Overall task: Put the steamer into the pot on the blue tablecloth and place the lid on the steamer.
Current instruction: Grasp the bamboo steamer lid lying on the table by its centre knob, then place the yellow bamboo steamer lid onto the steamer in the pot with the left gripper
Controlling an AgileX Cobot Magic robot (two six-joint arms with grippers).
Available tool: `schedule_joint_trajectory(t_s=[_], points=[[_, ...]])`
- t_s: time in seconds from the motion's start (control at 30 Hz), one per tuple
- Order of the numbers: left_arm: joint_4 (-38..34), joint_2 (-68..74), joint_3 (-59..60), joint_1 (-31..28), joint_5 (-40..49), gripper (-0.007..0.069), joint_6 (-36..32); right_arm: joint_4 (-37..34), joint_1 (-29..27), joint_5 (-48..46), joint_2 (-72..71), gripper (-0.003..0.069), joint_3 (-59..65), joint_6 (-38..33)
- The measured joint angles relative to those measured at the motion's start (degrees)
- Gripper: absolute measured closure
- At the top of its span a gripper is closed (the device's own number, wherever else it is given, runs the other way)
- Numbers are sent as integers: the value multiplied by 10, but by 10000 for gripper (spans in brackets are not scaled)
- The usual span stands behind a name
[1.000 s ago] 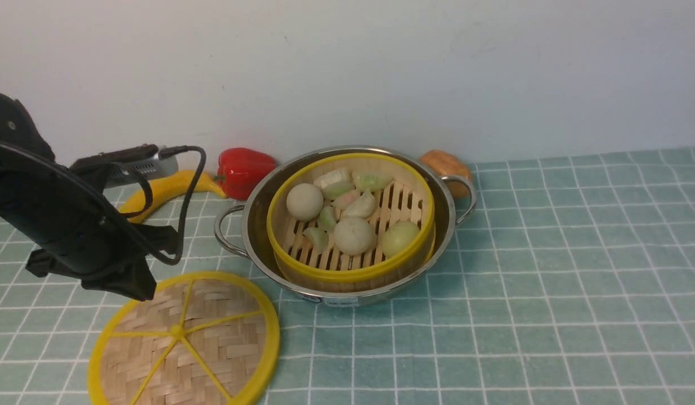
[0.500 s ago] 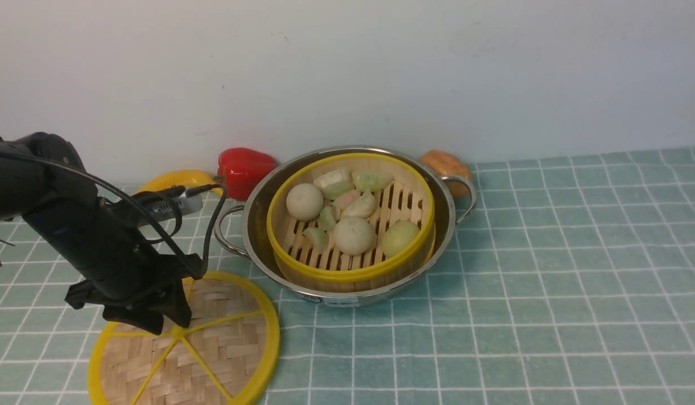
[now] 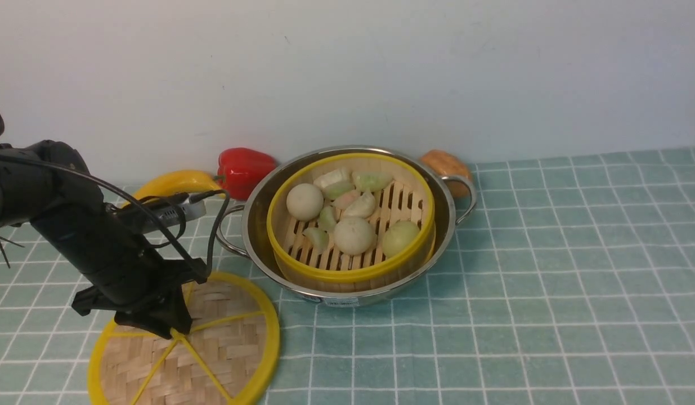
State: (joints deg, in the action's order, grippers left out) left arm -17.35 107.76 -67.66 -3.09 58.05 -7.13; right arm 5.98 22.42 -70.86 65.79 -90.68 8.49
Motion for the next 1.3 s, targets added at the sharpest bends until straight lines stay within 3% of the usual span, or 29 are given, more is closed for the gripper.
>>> schedule_joint_trajectory(t_s=[0.17, 0.6, 0.87, 1.03, 1.1, 1.3], points=[[17, -1, 0, 0, 9, 508, 1, 0, 0, 0, 0, 280, 0, 0], [193, -91, 0, 0, 47, 508, 81, 1, 0, 0, 0, 280, 0, 0], [149, -147, -87, 5, 74, 508, 85, 3, 0, 0, 0, 280, 0, 0], [145, -135, -185, 59, 79, 508, 80, 3, 0, 0, 0, 280, 0, 0], [140, -110, -249, 118, 79, 508, 81, 3, 0, 0, 0, 280, 0, 0], [132, -7, -390, 219, 87, 508, 83, -2, 0, 0, 0, 280, 0, 0]])
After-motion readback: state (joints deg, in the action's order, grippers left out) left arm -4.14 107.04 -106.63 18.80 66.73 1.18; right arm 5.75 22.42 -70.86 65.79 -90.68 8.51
